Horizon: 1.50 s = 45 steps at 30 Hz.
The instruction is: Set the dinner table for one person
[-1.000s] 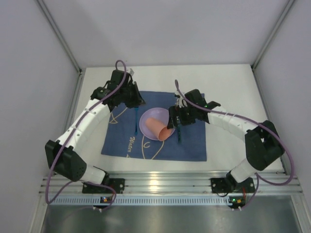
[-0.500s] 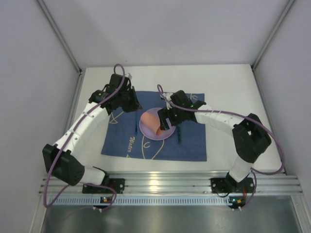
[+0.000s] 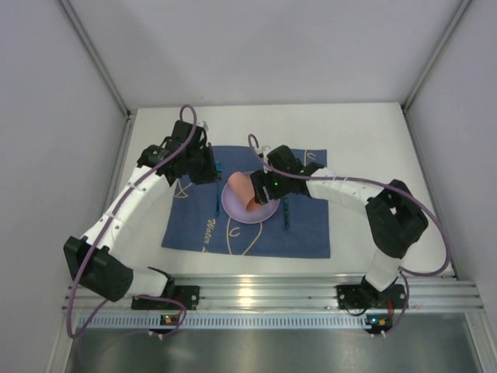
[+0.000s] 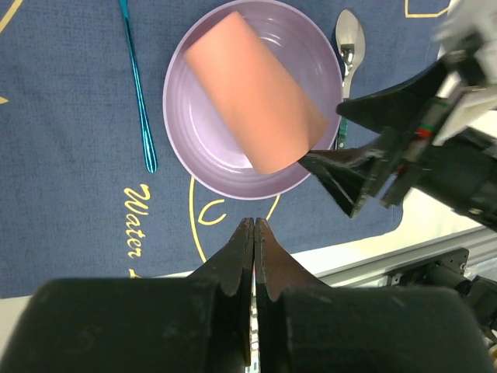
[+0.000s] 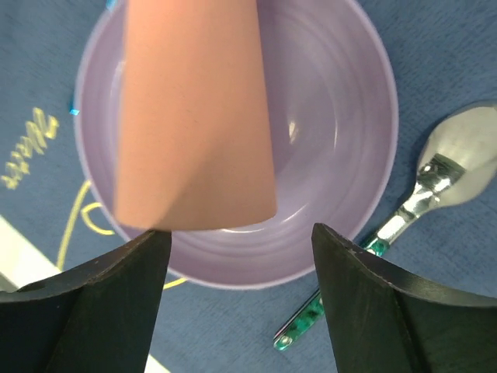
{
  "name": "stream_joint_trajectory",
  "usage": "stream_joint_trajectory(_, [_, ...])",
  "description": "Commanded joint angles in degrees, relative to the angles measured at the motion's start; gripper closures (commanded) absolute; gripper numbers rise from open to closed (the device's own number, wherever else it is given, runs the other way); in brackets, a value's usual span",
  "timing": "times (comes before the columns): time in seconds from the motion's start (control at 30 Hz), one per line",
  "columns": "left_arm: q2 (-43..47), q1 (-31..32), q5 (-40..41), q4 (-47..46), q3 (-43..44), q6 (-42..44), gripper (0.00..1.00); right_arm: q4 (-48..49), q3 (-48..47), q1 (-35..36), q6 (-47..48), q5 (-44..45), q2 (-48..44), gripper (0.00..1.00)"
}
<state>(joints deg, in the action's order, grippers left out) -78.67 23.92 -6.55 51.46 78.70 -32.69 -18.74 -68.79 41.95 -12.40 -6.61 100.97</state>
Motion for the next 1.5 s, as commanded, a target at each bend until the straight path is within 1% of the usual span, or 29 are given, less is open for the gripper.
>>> stream_joint_trajectory(0.0, [3.9, -0.3, 0.4, 0.1, -2.0, 0.1, 1.00, 1.4, -2.0, 0.4, -4.8, 1.3, -9.5, 0.26])
stream_joint_trajectory(0.03, [4.1, -0.3, 0.2, -0.5, -2.3, -0.4, 1.00, -1.2, -2.5, 0.0, -5.8, 0.2, -10.1, 0.22])
stream_joint_trajectory(0.07, [4.3, -0.3, 0.0, -0.7, -2.7, -0.5, 1.00, -2.8, -3.3, -0.4, -8.7, -1.2, -10.4, 0.21])
stream_joint_trajectory(0.13, [4.4, -0.3, -0.5, -1.6, -3.4, -0.8, 1.00, -5.6, -5.7, -1.3, -12.5, -7.9, -9.9, 0.19])
stream_joint_trajectory(0.17, [4.4, -0.3, -0.5, -1.8, -3.5, -0.8, 1.00, -6.6, -6.1, -1.4, -16.9, -9.7, -10.1, 0.18])
stream_joint_trajectory(0.2, [4.2, -0.3, -0.5, -2.2, -3.6, -0.8, 1.00, -6.5, -5.7, -1.3, -19.6, -12.7, -10.5, 0.18])
stream_joint_trajectory(0.3, [4.0, -0.3, -0.8, -3.2, -3.8, -1.1, 1.00, -5.0, -4.6, -1.4, -29.1, -17.2, -10.8, 0.17])
stream_joint_trajectory(0.37, [3.8, -0.3, -1.2, -3.6, -3.8, -1.3, 1.00, -5.5, -4.4, -1.5, -34.2, -17.6, -10.3, 0.16])
stream_joint_trajectory(0.5, [4.1, -0.3, -1.4, -3.9, -3.8, -1.7, 1.00, -12.4, -6.1, -2.7, -36.7, -15.2, -7.6, 0.15])
stream_joint_trajectory(0.57, [4.7, -0.3, -1.3, -3.8, -4.2, -1.8, 1.00, -12.9, -5.3, -3.5, -37.9, -15.2, -7.1, 0.15])
stream_joint_trajectory(0.83, [7.4, -0.3, 0.0, -4.2, -7.1, -2.6, 1.00, -4.6, -2.9, -3.9, -40.1, -16.8, -0.4, 0.17])
stream_joint_trajectory(0.87, [7.5, -0.4, 0.0, -4.1, -7.2, -2.6, 1.00, -1.4, -2.8, -4.0, -41.6, -17.4, 0.3, 0.18])
stream_joint_trajectory(1.03, [7.7, -0.4, 0.7, -3.7, -6.8, -2.5, 1.00, 6.2, -2.4, -4.0, -46.9, -19.0, 3.0, 0.19])
stream_joint_trajectory(1.07, [7.7, -0.4, 1.1, -3.8, -6.8, -2.4, 1.00, 10.1, -1.1, -4.0, -49.3, -19.0, 3.0, 0.20])
stream_joint_trajectory(1.17, [8.1, -0.4, 2.0, -3.6, -6.9, -2.4, 1.00, 14.9, 1.4, -3.9, -53.5, -18.0, 2.4, 0.21])
stream_joint_trajectory(1.23, [8.4, -0.4, 2.8, -3.3, -7.0, -2.4, 0.99, 16.8, 1.9, -3.5, -54.6, -16.2, 1.6, 0.23])
stream_joint_trajectory(1.27, [8.5, -0.4, 3.9, -3.0, -7.1, -2.5, 0.90, 17.2, 2.3, -3.5, -54.7, -14.1, 1.2, 0.24])
stream_joint_trajectory(1.3, [8.7, -0.4, 4.7, -2.8, -7.2, -2.5, 0.50, 17.3, 2.4, -3.4, -54.7, -12.7, 0.9, 0.26])
stream_joint_trajectory(1.33, [9.1, -0.4, 5.6, -2.6, -7.2, -2.8, 0.31, 17.7, 2.6, -3.1, -54.8, -11.5, 0.7, 0.35])
stream_joint_trajectory(1.37, [9.5, -0.4, 6.0, -2.3, -7.2, -3.0, 0.18, 18.0, 2.9, -3.1, -54.8, -10.4, 0.6, 0.44])
stream_joint_trajectory(1.4, [9.9, -0.5, 9.3, -2.3, -7.4, -3.3, 0.03, 18.3, 2.8, -3.0, -54.8, -8.9, 1.0, 0.53])
stream_joint_trajectory(1.43, [10.7, -0.5, 10.3, -2.3, -7.4, -3.6, 0.02, 18.3, 2.4, -2.9, -54.8, -8.2, 1.4, 0.68])
stream_joint_trajectory(1.47, [11.1, -0.5, 11.1, -2.3, -7.5, -3.5, 0.02, 18.2, 1.5, -3.0, -54.9, -7.7, 1.9, 0.74])
